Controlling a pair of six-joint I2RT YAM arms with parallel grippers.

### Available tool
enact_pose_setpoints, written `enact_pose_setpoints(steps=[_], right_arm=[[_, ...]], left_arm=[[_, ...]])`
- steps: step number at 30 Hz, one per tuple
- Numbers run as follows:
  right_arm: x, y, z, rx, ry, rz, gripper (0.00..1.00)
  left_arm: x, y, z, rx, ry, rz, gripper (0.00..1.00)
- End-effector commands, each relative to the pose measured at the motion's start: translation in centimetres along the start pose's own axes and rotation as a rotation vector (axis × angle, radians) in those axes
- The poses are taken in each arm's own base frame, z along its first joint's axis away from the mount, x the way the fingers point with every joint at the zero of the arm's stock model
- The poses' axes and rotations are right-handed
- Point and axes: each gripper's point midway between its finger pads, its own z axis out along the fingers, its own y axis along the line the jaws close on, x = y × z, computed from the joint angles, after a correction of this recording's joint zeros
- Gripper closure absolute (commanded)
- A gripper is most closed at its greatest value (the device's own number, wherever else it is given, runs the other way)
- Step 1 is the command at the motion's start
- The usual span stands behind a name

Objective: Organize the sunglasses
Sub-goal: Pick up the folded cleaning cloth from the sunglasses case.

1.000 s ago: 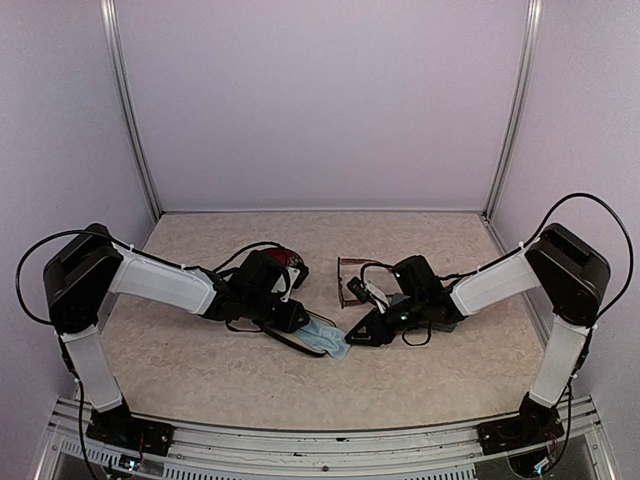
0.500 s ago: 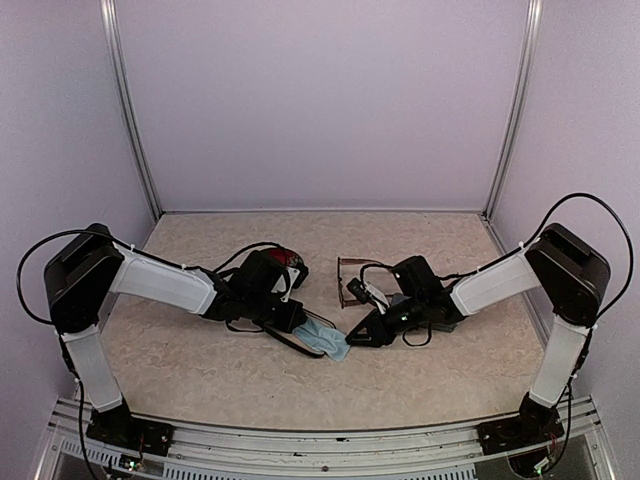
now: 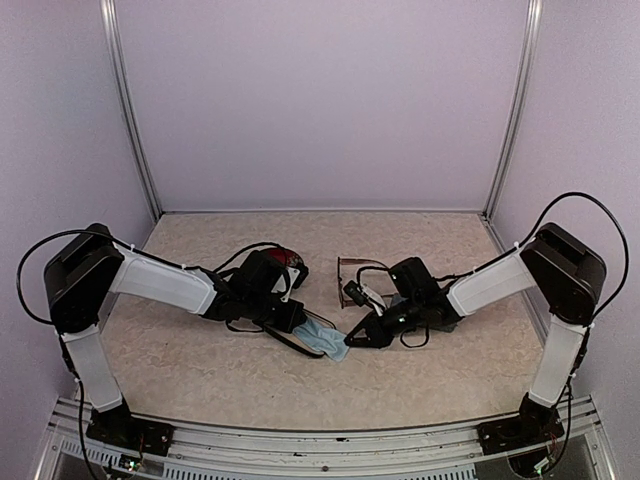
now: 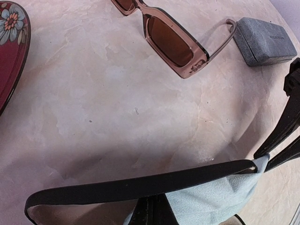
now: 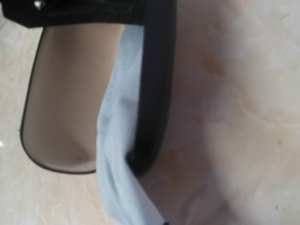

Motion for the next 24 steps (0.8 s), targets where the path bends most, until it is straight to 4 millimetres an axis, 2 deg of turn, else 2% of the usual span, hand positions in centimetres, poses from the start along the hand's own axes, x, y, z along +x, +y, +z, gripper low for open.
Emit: enact_pose_setpoints(steps=[1,9,14,24], right_arm=[[-1.2,0.7,0.3,-0.033,-0.019,-0.028,0.89],[-1.2,0.9,0.2,-0.040,-0.020,-0.029,1.00],[-1.2,1.2,-0.4,-0.030,-0.022,-0.030,1.00],[-2.8,3.0,-0.8,-0.029,-0.031,-0.069,1.00]], left_arm=[[-1.2,-0.7,-0.1,0.022,-0.026,0.000,0.99],[-1.6,-0.8,-0.6,0.020,-0.042,-0.003,1.00],[-2.1,-1.1,-1.4,0.028,-0.062,-0.003,1.00],[-2.7,-2.0,-3.3,0.031,-0.096,0.011,1.00]])
